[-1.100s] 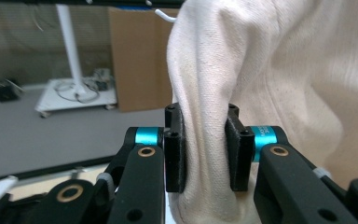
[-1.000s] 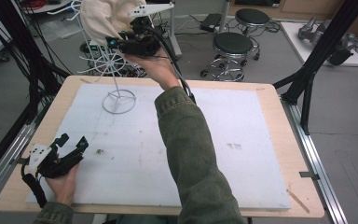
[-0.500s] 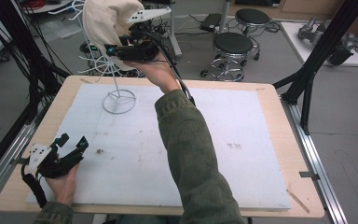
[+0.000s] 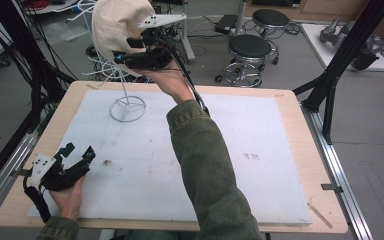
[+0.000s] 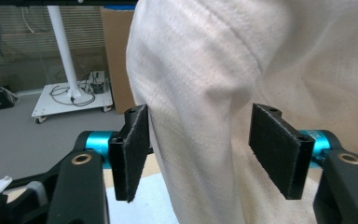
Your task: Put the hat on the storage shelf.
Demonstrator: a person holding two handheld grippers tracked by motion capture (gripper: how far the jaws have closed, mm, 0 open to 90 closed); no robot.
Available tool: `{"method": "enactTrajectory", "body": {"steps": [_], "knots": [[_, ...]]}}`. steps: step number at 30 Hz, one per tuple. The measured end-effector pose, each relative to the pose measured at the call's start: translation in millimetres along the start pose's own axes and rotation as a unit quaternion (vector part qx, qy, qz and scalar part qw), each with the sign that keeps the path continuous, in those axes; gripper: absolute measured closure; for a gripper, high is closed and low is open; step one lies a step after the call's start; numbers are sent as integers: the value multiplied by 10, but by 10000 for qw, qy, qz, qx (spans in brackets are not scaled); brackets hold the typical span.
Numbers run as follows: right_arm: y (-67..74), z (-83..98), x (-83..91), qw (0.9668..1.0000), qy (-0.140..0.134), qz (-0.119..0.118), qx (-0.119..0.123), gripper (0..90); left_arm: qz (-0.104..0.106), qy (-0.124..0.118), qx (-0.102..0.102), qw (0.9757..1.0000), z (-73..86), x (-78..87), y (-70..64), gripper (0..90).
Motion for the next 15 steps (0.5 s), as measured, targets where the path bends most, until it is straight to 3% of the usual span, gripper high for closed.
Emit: {"method": "enactTrajectory", "body": {"steps": [15], "knots": [[-44,25,52,9997,-98,162,-156,220,16,-5,-7,10000,1,0,-9,264]]}}
Point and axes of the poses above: each handheld gripper's, and its own axes: x roughly backward along the jaws, z roughly out of its underside, y roughly to its left, the point moved 2 cm from there along -x, roughly forward along the jaws, and after that the axes turned 2 degrees about x, right-handed, at the moved point
